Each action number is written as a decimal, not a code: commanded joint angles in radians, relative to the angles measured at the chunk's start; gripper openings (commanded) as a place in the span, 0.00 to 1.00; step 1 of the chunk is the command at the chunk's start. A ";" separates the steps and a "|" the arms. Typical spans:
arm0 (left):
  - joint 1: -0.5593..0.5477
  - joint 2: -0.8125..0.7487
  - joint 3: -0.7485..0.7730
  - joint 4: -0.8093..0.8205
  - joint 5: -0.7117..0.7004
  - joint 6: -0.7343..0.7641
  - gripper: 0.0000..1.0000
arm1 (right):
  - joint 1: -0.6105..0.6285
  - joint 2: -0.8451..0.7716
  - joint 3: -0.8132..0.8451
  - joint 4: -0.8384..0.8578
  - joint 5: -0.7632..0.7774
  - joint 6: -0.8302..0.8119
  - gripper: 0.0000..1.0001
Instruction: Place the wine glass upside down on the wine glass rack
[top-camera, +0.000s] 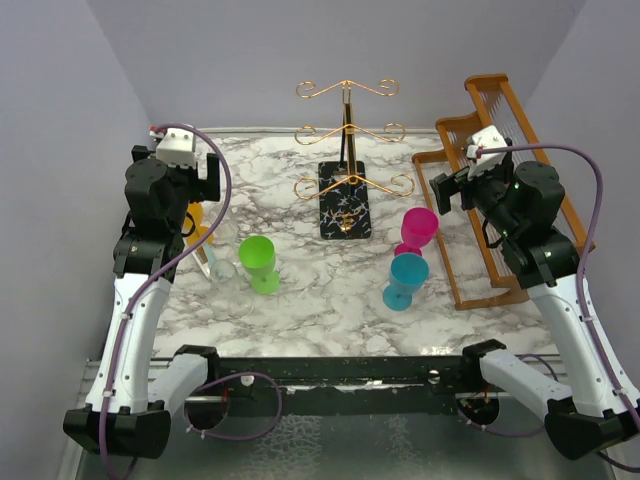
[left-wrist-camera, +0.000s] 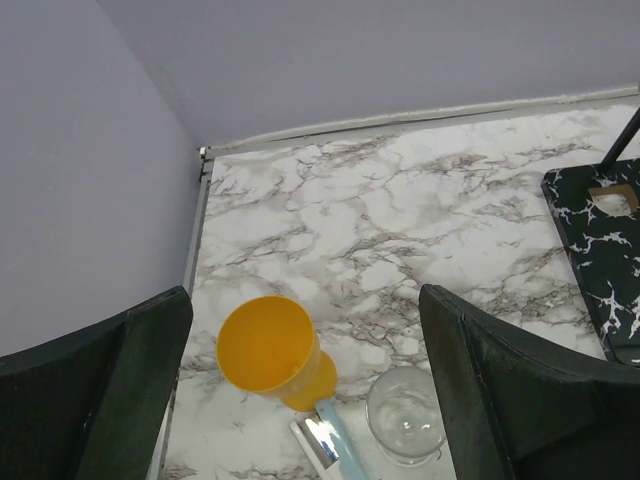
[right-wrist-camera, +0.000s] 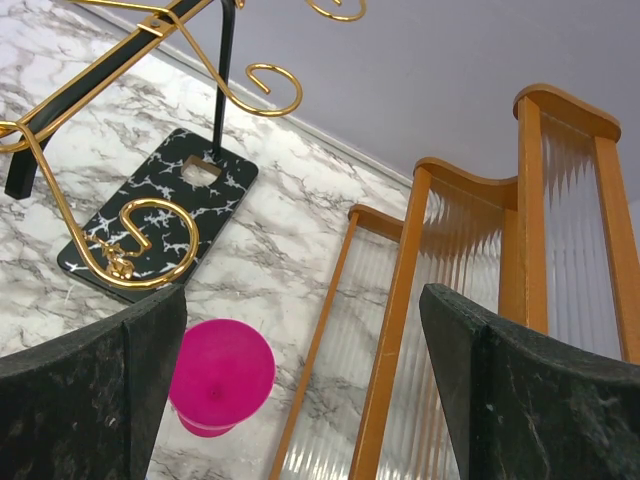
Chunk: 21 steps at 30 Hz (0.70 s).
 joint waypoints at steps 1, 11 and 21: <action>-0.006 0.008 0.028 0.027 0.047 -0.002 0.99 | 0.007 -0.001 -0.006 0.040 0.014 -0.005 0.99; -0.007 0.017 0.040 0.031 0.038 -0.010 0.99 | 0.008 0.000 -0.019 0.036 -0.001 -0.052 0.99; -0.006 0.035 0.082 -0.001 0.076 0.008 0.99 | 0.009 0.027 0.021 -0.110 -0.253 -0.210 1.00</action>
